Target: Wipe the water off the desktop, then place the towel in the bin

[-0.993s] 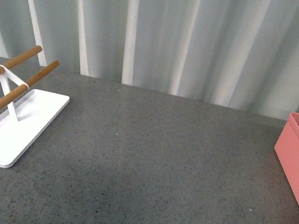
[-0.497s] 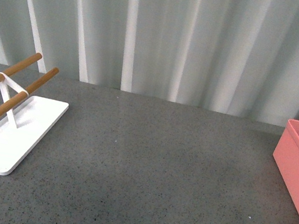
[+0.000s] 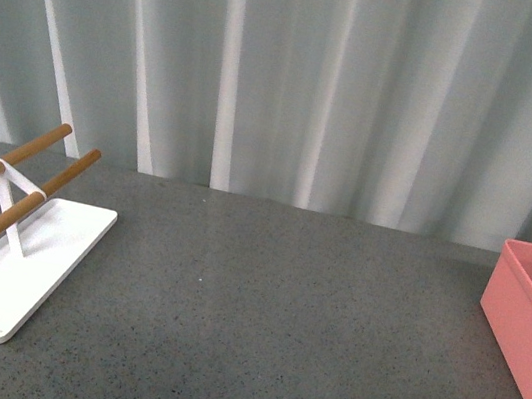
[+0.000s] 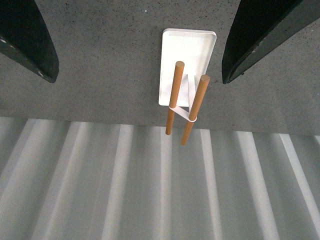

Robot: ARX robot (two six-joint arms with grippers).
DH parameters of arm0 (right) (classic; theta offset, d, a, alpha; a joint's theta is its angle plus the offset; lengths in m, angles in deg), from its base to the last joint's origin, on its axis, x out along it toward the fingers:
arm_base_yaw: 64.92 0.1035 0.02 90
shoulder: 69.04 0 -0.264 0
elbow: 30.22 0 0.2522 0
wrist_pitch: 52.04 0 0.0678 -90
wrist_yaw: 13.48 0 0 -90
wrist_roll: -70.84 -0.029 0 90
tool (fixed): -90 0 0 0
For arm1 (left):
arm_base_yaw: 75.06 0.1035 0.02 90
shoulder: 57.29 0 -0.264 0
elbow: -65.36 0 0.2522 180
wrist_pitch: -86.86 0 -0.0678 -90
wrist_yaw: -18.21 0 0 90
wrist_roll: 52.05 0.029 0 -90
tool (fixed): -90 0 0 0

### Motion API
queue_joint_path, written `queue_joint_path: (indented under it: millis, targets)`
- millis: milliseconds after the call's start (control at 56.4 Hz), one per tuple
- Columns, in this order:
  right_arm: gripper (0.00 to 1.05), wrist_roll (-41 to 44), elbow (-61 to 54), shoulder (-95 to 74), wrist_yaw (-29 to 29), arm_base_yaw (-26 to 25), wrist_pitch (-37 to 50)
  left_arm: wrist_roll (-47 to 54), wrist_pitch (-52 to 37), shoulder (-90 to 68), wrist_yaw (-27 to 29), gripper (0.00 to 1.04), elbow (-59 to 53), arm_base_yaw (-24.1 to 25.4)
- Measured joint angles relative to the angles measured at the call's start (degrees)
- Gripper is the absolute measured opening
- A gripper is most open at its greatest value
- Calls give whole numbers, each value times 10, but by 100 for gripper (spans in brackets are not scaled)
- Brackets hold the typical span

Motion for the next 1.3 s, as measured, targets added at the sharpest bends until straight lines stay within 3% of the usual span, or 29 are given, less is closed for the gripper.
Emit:
queue_joint_path:
  millis: [869,993,1295]
  targets:
    - [3,-5,-74,157,-1,0,-61,0,0,0,0,98,0,0]
    - [3,-8,-74,239,-2,0,-161,0,0,0,0,98,0,0]
    - [3,-9,-74,257,-3,0,-165,0,0,1,0,98,0,0]
